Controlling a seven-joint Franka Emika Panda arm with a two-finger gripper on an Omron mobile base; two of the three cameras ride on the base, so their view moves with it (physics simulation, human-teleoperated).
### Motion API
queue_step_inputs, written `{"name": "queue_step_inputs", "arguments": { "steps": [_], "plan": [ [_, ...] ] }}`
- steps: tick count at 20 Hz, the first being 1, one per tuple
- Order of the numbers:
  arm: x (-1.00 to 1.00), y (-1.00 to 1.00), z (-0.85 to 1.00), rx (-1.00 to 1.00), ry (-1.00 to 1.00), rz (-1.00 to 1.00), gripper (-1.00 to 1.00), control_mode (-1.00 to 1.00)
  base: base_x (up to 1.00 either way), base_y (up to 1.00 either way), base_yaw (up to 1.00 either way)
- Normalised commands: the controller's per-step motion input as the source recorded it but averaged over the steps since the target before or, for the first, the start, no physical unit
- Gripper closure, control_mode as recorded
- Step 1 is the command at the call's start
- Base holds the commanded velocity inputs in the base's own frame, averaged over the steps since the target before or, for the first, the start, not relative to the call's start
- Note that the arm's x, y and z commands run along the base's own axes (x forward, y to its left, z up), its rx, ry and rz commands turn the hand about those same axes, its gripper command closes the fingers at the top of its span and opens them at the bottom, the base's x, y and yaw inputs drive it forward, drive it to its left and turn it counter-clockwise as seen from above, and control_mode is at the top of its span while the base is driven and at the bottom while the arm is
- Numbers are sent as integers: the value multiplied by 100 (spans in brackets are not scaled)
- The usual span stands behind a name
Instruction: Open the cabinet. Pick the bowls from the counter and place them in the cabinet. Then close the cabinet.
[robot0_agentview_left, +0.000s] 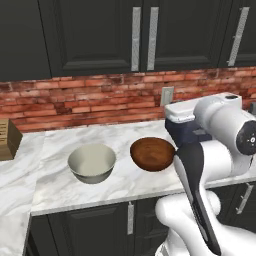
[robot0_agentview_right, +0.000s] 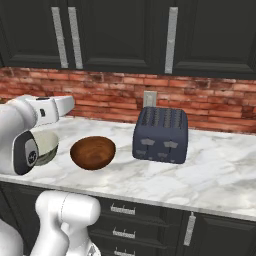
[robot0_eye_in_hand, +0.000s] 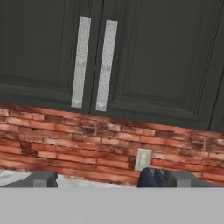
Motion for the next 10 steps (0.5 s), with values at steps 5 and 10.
{"name": "queue_step_inputs", "arguments": {
  "steps": [5, 10],
  "plan": [
    [-58, -1, 35, 7, -61, 0, -100, -100, 0, 0, 0],
    [-5, 0, 2, 1, -7, 0, -100, -100, 0, 0, 0]
  ]
}}
